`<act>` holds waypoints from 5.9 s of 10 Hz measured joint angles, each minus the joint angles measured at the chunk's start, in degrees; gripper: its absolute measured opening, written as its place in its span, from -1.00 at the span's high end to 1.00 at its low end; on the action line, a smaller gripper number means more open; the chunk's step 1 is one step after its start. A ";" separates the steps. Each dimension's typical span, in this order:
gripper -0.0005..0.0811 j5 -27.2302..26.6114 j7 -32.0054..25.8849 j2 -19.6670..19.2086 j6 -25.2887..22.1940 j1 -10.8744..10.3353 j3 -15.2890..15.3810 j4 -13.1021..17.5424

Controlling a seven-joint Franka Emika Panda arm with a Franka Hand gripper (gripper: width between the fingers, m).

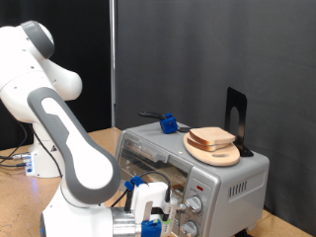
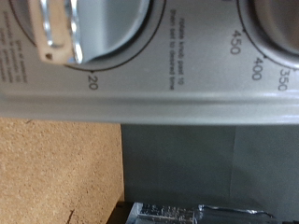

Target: Make a piece of toast with the oven

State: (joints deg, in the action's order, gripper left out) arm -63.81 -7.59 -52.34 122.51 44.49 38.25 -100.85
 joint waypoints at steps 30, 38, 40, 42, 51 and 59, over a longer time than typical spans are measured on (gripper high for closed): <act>-0.68 17.62 16.55 -7.74 -13.49 -7.08 -3.74 16.69; 0.83 16.57 15.69 -7.47 -11.19 -6.70 -2.98 15.45; 0.94 16.53 15.98 -7.45 -10.60 -6.71 -2.98 15.45; 0.98 16.54 18.81 -7.24 -9.69 -6.89 -3.02 15.36; 0.99 16.80 25.75 -4.54 -6.26 -7.61 -3.62 12.92; 0.99 7.95 -3.62 -7.47 -2.55 -1.77 2.08 8.61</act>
State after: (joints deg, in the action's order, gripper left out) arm -55.86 -11.21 -59.81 119.96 42.71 40.33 -92.24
